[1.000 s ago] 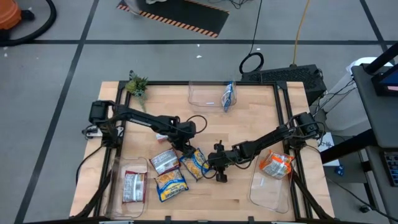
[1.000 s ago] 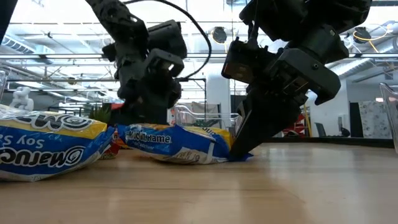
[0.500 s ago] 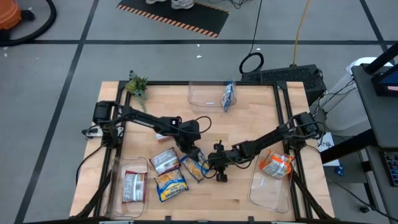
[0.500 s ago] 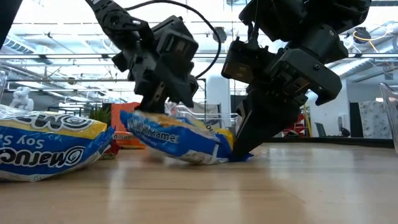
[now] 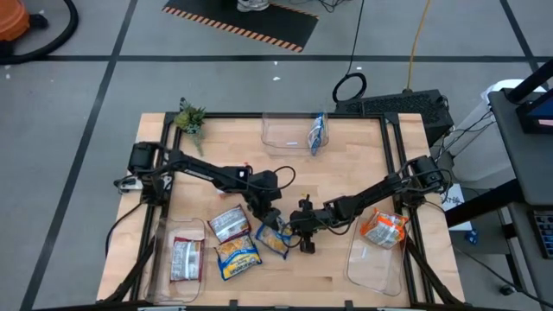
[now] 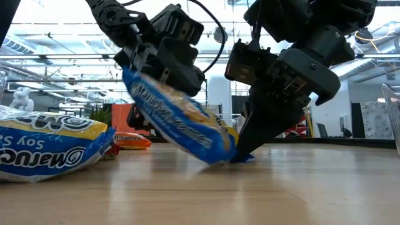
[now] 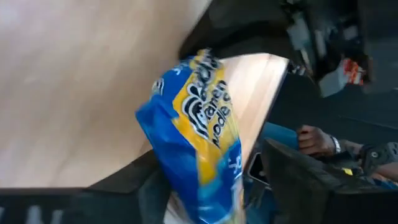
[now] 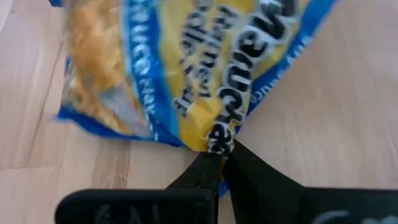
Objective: Sort Maruchan noodles
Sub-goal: Put the right blue noodle pack into the top transparent bin
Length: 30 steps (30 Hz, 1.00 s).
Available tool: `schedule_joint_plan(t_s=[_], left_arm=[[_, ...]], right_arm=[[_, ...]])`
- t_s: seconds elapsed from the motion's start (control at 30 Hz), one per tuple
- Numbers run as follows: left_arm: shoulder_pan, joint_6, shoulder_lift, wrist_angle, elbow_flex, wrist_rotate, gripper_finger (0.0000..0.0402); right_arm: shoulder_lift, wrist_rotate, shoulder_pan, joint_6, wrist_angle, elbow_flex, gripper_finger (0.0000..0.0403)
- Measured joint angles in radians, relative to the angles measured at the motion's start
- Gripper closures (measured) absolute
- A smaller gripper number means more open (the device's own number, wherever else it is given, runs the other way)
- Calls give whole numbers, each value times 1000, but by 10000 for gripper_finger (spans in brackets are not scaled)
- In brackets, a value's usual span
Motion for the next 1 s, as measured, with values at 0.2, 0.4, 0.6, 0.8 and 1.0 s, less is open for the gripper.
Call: schedule_joint_plan(t_s=[0.2,0.4,0.6,0.8,1.0], left_arm=[[-27,-24,0,22,0,-7,246],[-30,-42,0,20,0,-9,291],[-19,-102,-2,49,0,24,295],[-1,-152,-87,104,17,67,296],[69,-145,-226,105,33,2,296]], right_arm=[[0,6,0,8,3,-1,397],[0,6,0,39,3,-1,397],[-53,10,-1,135,-45,-4,373],[-227,12,-15,143,-186,-4,315],[-461,116,-34,174,-412,-3,276]])
